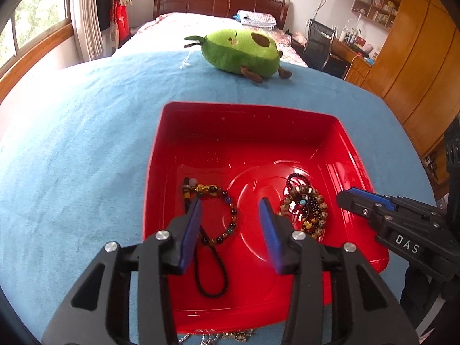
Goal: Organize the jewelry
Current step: 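Open the left tool to release its bracelet while the right tool releases the wooden bracelet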
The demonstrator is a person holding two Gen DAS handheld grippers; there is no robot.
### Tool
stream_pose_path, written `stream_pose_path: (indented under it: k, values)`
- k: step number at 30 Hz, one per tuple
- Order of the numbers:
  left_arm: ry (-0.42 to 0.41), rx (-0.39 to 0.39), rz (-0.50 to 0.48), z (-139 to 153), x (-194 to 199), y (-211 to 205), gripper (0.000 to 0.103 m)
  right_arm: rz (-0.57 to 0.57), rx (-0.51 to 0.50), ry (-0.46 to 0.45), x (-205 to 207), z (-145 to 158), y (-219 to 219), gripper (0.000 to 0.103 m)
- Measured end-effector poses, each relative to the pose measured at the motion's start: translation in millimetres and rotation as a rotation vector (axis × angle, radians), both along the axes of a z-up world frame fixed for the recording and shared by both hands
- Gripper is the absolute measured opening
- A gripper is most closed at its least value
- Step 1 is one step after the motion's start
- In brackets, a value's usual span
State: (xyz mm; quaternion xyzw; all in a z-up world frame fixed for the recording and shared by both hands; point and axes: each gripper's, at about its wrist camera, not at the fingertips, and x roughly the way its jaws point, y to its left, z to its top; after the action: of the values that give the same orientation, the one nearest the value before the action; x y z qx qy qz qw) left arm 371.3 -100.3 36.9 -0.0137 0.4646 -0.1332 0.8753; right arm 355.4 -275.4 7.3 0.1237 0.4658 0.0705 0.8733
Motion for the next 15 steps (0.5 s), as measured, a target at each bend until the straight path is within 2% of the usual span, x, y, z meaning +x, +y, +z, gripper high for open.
stream_pose_path:
  k: [4, 6, 8, 9, 11, 12, 15]
  values:
    - [-0.034, -0.004, 0.005, 13, -11, 2, 0.052, -0.005, 0.006, -0.021, -7, 8, -3, 0.024]
    - [-0.05, -0.009, 0.009, 20, -17, 4, 0.059, -0.012, 0.004, -0.031, -12, 13, -5, 0.026]
    - [-0.074, -0.021, 0.019, 30, -25, 7, 0.064, -0.018, -0.002, -0.042, -16, 18, -6, 0.033]
    - [-0.083, -0.024, 0.02, 33, -27, 7, 0.071, -0.022, -0.006, -0.052, -20, 21, -6, 0.037]
    - [-0.119, -0.025, 0.026, 43, -35, 9, 0.08, -0.029, -0.019, -0.071, -28, 28, -6, 0.042]
    - [-0.146, -0.022, 0.035, 50, -42, 10, 0.083, -0.031, -0.02, -0.077, -30, 30, -6, 0.047]
    - [-0.208, -0.004, 0.052, 63, -56, 12, 0.088, -0.033, -0.032, -0.104, -42, 39, -7, 0.054]
